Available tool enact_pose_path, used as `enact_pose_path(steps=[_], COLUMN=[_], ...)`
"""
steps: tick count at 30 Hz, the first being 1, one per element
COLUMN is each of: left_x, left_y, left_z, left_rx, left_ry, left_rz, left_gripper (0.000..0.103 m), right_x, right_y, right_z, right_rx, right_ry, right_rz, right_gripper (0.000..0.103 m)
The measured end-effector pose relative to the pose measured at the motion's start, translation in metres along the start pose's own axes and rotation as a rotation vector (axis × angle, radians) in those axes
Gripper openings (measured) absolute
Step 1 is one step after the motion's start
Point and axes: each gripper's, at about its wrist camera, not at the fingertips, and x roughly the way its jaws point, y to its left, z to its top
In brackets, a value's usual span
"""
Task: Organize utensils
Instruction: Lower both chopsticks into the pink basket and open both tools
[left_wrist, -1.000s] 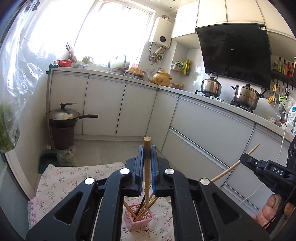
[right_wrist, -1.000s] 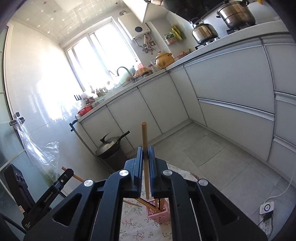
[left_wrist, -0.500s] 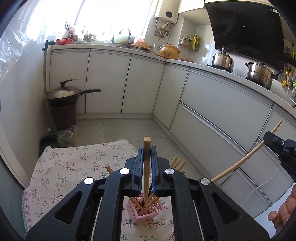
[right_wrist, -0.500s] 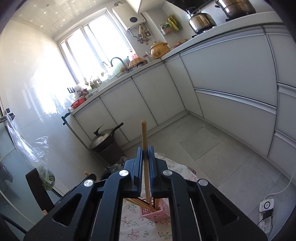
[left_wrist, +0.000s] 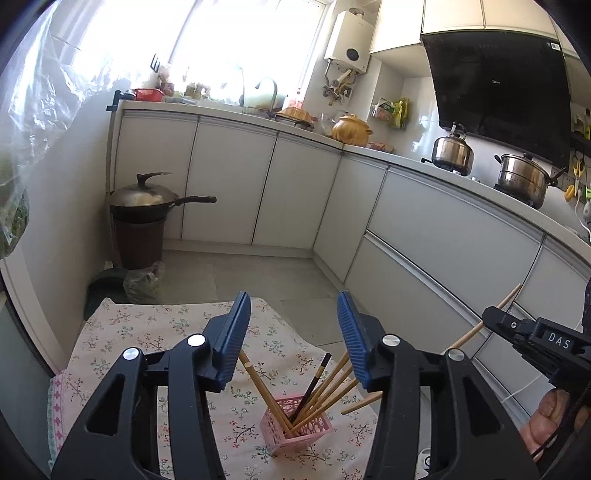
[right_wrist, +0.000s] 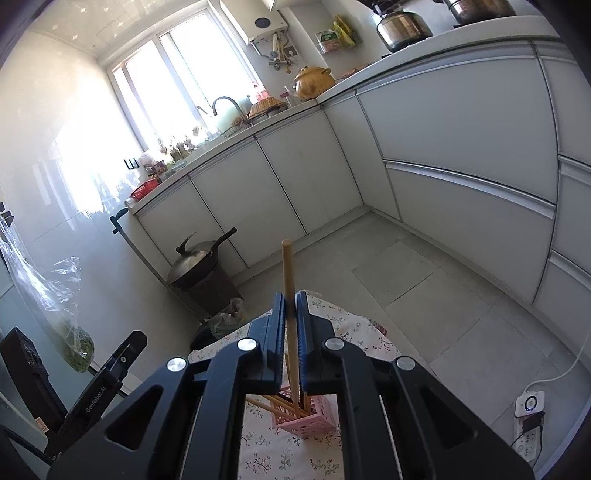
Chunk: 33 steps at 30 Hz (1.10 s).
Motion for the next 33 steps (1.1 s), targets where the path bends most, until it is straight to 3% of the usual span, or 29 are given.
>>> enact_pose_path(steps=[8, 17, 24, 28, 29, 33], left_x=[-0.001, -0.004, -0.004, -0.017, -0.020, -0.042], left_y=[0.010, 0.021, 0.023, 0.012, 0.009, -0.002], left_z=[0.001, 0.006, 0.005, 0.006, 0.006, 0.006], left_rx=[-0.024, -0.054, -0.071, -0.037, -0.033, -0.013], left_ry=[0.002, -0.002, -0.001, -0.048, -0.061, -0.160], left_rz=[-0.002, -0.017, -0.018, -0.005, 0.002, 0.069], left_gripper=[0.049, 0.050, 0.054, 0.054, 0.055, 0.081], right_x=[0.017, 0.032, 0.074, 0.069, 0.061, 0.031], right_y=[0.014, 0.034, 0.036, 0.037, 0.039, 0.042], right_z=[-0.005, -0.003, -0.022, -0.023, -0.020, -0.014], right_rx=[-0.016, -0.019, -0.095, -0.098, -0.109, -0.143], right_ry=[0.019, -0.018, 0.000, -0.003, -0.021, -0.074], right_rz=[0.004, 0.015, -0.028, 0.002, 0.001, -0.016], right_gripper=[0.006, 0.006, 0.010, 0.010, 0.010, 0.011])
